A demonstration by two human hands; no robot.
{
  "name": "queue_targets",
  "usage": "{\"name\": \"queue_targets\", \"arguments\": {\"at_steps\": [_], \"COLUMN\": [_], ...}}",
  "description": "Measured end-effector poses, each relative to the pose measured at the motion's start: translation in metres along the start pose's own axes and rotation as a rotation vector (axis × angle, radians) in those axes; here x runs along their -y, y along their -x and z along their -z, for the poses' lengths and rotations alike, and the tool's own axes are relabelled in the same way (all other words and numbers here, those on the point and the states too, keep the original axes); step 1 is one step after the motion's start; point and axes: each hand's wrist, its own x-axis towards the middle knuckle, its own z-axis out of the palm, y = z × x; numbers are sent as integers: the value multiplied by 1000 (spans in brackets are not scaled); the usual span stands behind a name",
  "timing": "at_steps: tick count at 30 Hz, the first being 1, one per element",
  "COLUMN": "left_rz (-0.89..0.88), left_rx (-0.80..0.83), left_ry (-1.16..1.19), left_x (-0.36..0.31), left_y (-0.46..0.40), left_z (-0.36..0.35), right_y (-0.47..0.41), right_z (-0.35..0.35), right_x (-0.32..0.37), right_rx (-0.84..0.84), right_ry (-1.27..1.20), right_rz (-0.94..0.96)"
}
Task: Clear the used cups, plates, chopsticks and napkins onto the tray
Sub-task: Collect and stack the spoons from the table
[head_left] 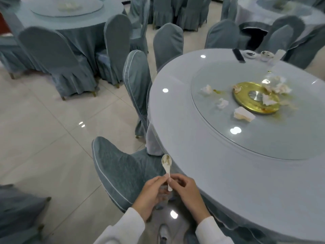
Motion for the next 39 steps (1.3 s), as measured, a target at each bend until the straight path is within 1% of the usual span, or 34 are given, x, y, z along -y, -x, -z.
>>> {"name": "queue_targets", "arguments": {"at_steps": [8,12,14,16,19,22,26,29,34,39], "left_rz": [62,57,80,72,48,32,-1,-14,-34,-3], "left_rx": [152,247,303,281,261,259,227,227,178,156], "left_ry": [-85,-125,-215,-289,-286,-284,-217,-252,-272,-266], "left_x": [-53,-104,-134,-152,-177,-197,-216,-229,-262,-306], "left_y": [-50,-79,-85,-85,-91,-95,-110,-126,-160,-195], "left_z": [80,142,177,196,224,246,263,266,258,250], "right_y": [-55,-91,-103,-108,-126,-142,-167,-188,-233,-272], "right_z": [-67,-130,-172,-201,-236,-262,-278,-282,-273,-258], "right_x": [20,38,51,60,77,87,98,103,110,127], "right_rx": [-112,-205,-268,-323,-388,-399,-418,-424,-471,-369], "right_ry": [46,-17,-50,-68,-70,-62,-73,-98,-153,-177], "right_rz": [16,13,-14,-26,-28,-47,-38,-50,-14,-23]}}
